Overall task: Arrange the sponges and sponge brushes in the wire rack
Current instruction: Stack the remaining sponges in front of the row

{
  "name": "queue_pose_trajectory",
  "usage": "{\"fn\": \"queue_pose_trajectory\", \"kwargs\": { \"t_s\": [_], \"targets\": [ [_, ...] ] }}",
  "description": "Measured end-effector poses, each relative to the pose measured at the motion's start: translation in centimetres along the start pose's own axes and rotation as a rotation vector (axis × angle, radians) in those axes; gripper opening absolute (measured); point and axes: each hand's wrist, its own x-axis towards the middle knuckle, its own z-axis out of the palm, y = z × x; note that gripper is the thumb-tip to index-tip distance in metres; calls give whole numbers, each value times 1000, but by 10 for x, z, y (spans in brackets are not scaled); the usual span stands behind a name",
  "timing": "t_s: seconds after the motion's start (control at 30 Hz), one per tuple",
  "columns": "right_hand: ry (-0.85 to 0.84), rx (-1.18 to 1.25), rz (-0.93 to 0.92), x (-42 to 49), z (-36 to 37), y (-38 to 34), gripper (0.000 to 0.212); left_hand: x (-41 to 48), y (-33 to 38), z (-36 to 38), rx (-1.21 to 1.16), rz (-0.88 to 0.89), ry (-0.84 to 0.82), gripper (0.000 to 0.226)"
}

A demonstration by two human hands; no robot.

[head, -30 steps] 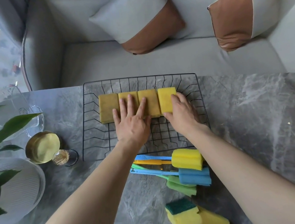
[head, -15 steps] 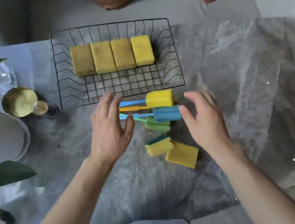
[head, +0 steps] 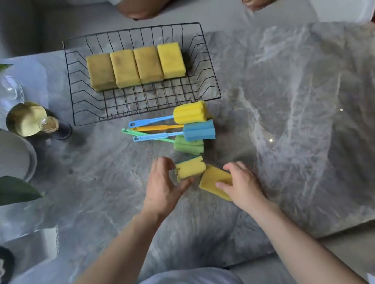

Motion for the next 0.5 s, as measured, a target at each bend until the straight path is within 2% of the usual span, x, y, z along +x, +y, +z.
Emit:
{"fn": "queue_pose_trajectory", "kwargs": {
  "t_s": [0.17, 0.3, 0.5],
  "targets": [
    [5, 45, 106, -2, 6, 8, 40, 6, 2, 10, -112, -115, 100, 33],
    [-1, 51, 141, -7, 9, 12, 37, 7, 9, 16, -214, -215, 91, 31],
    [-18, 100, 182, -10, 11, 18, 34, 5, 14, 21, -268, -253, 103, 25]
  ]
}}
